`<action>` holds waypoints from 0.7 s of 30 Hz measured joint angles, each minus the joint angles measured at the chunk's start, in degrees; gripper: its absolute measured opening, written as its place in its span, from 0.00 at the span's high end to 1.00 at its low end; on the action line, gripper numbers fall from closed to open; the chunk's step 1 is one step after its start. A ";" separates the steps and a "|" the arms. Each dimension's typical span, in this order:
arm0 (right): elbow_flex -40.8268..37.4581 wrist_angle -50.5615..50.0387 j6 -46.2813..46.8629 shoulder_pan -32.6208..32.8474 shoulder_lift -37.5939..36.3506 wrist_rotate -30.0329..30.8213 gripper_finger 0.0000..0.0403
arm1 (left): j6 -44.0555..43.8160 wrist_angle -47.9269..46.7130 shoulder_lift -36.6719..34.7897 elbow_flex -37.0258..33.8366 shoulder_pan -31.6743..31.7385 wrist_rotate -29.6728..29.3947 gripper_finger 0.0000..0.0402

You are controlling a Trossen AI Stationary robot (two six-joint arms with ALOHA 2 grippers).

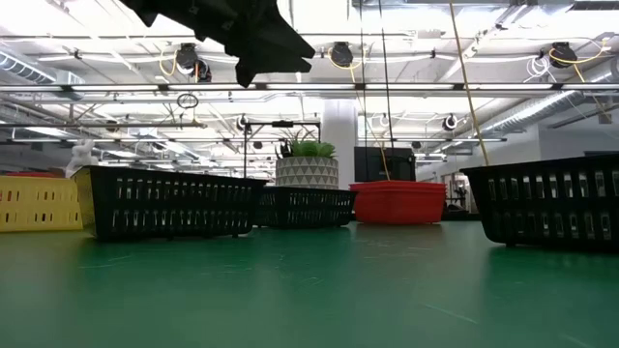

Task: Stack baskets by color
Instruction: Stack the top right yellow bin on the bottom right yellow bin

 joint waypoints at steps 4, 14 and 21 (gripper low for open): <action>1.33 -1.57 -1.68 -0.32 0.04 -0.29 0.98 | -0.46 0.02 -0.01 0.00 -0.16 0.02 0.67; 9.44 0.24 1.57 -0.20 0.37 0.35 0.98 | -0.48 -0.02 -0.01 0.00 -0.24 -0.14 0.67; 8.96 2.31 7.55 1.94 0.69 -1.47 0.98 | -0.50 -0.08 -0.02 0.00 -0.22 -0.37 0.67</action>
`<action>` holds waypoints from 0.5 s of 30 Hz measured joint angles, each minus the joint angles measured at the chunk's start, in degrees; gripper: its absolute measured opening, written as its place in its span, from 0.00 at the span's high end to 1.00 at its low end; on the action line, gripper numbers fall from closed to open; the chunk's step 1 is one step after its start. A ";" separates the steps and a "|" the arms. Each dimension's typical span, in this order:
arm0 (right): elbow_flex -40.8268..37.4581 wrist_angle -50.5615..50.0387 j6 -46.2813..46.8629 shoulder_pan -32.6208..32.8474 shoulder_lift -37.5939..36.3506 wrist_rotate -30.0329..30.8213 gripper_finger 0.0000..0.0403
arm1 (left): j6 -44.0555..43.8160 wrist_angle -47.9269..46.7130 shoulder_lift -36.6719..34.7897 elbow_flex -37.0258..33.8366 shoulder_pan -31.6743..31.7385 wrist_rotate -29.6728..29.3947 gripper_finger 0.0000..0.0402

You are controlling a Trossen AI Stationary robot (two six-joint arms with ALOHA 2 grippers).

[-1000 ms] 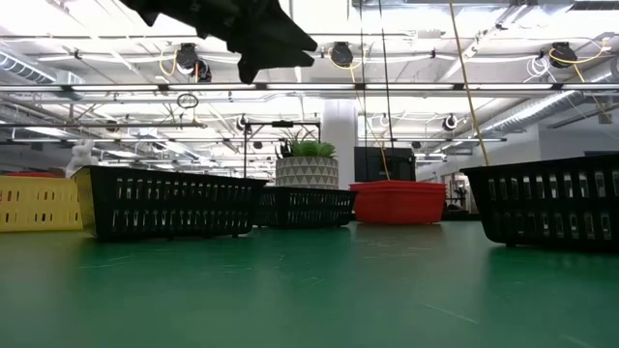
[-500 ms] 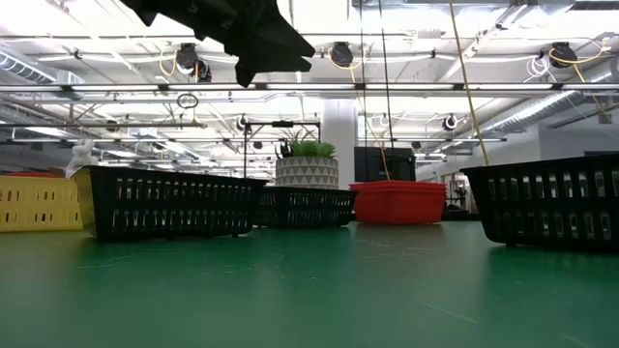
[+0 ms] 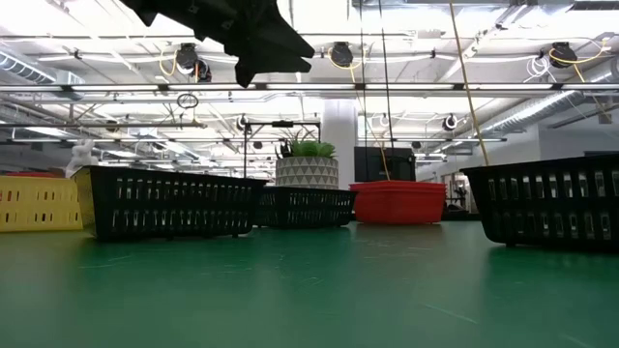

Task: Stack baskets by color
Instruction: Stack the top right yellow bin on the bottom right yellow bin

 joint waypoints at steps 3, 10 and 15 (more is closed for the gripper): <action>-0.62 0.64 3.16 1.56 0.00 -0.06 0.98 | -0.02 0.09 0.02 0.00 0.01 -0.01 0.67; -3.86 2.64 2.92 2.71 1.37 -1.95 0.98 | -0.02 0.57 0.01 0.00 0.01 -0.01 0.67; -8.67 2.87 0.32 1.61 1.89 -4.29 0.98 | -0.01 0.64 0.00 0.00 0.01 -0.03 0.67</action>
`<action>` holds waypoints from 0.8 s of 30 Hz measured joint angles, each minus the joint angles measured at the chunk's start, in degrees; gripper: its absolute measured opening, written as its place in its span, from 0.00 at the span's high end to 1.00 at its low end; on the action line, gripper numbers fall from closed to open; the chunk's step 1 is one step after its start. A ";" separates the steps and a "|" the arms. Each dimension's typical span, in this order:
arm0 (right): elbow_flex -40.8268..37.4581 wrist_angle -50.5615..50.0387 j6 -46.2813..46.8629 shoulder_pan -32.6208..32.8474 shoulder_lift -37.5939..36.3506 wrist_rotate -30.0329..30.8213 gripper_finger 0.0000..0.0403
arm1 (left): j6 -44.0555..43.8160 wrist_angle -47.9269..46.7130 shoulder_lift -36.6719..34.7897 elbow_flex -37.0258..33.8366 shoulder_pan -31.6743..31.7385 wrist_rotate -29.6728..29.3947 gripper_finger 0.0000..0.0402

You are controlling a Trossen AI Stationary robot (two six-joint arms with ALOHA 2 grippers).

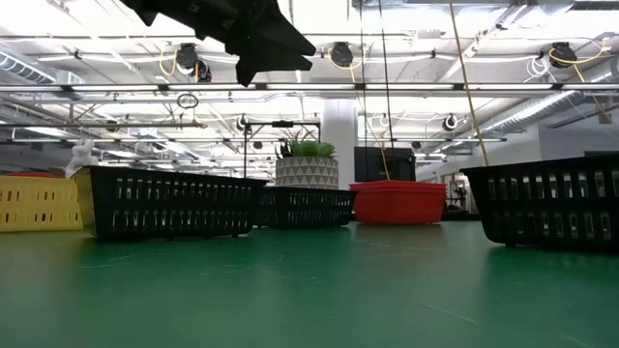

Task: Stack baskets by color
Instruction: Stack the top right yellow bin on the bottom right yellow bin, then stack the bottom black bin on the top black bin

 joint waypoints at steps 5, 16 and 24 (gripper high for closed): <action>-3.93 1.64 -2.17 -1.98 -0.03 0.06 0.98 | 0.08 0.01 0.00 0.00 0.00 0.00 0.67; -9.29 7.70 1.49 -5.10 -0.42 0.62 0.96 | 0.45 -0.01 0.00 0.00 0.00 0.00 0.67; -9.33 7.83 1.78 -6.39 -2.54 4.85 0.85 | 0.45 -0.01 0.00 0.00 0.00 0.00 0.67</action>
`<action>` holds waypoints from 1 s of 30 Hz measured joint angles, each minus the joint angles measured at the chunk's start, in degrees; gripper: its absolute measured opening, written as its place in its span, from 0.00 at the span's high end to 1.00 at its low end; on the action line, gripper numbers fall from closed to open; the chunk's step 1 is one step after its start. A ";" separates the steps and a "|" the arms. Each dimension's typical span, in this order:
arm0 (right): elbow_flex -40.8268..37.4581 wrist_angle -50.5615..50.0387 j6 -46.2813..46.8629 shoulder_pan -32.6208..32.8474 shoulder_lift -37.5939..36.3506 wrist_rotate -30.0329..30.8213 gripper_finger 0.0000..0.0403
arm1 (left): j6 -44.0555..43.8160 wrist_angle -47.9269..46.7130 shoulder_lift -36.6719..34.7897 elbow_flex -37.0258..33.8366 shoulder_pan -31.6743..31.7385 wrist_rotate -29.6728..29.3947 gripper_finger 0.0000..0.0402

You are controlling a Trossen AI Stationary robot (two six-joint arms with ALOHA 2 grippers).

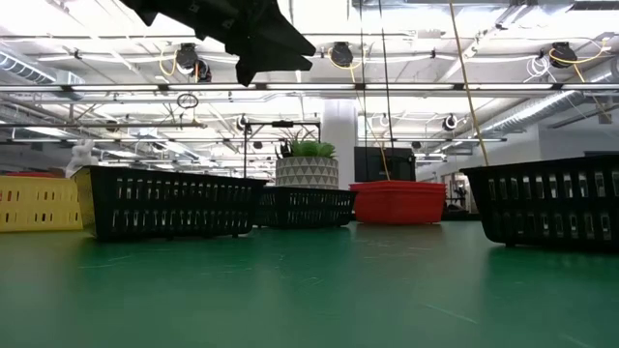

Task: Stack baskets by color
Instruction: Stack the bottom black bin on the top black bin

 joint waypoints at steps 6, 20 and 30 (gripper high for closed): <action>0.00 -2.32 -0.36 -0.04 -2.18 0.63 0.81 | 0.00 -0.01 0.02 0.00 0.00 0.00 0.67; 0.00 -6.12 -24.71 -16.91 -3.79 17.72 0.72 | 0.28 0.94 0.00 0.00 0.00 0.02 0.67; -4.23 3.89 -37.81 -26.29 -1.61 6.55 0.60 | 0.52 -2.30 0.00 0.00 -0.09 0.66 0.67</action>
